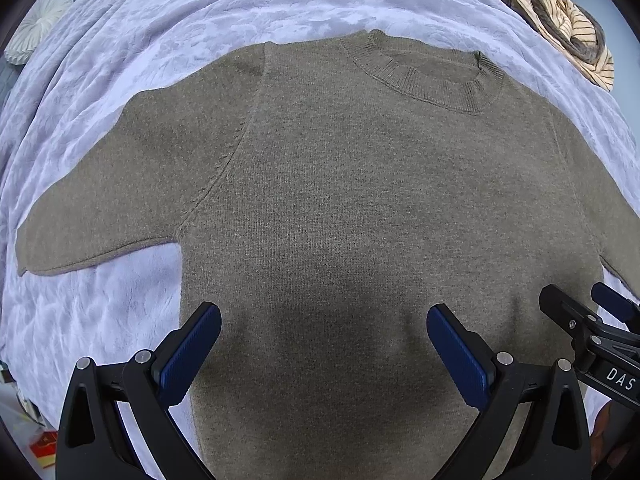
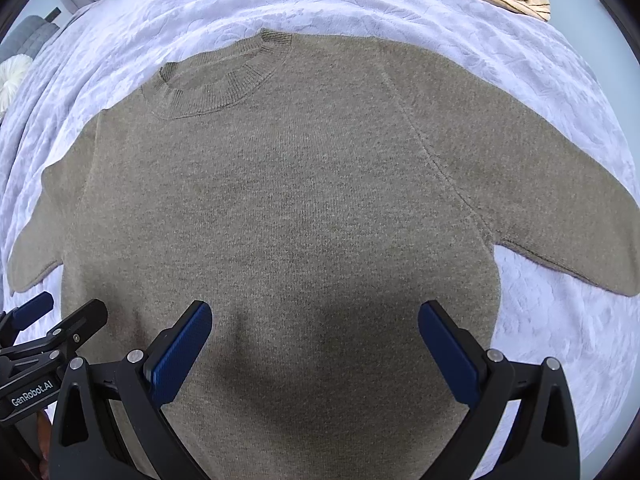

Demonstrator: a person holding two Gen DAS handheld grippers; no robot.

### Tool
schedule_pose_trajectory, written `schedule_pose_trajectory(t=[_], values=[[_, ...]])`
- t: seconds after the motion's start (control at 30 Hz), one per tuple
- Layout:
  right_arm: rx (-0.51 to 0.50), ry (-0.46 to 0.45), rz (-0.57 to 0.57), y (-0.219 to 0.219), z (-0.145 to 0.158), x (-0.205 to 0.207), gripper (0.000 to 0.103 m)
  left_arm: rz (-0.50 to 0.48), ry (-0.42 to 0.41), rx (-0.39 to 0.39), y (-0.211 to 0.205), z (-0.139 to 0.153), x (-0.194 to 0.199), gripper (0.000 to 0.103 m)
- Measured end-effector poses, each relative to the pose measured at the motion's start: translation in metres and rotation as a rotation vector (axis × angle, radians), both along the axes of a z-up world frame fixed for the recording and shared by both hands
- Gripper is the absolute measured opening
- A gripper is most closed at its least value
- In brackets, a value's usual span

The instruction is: Fold small clothes

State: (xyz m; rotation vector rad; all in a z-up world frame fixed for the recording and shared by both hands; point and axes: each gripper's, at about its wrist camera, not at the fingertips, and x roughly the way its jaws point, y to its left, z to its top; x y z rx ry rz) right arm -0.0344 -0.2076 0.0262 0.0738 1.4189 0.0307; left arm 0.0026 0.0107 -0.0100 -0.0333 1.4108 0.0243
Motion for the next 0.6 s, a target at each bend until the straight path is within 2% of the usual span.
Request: schedule_pose_trajectory(t=[0.6], values=[[0.001, 0.002, 0.004, 0.0001, -0.0006, 0.0, 0.103, -0.001, -0.002, 0.001, 0.0015, -0.0009, -0.0018, 0.103]])
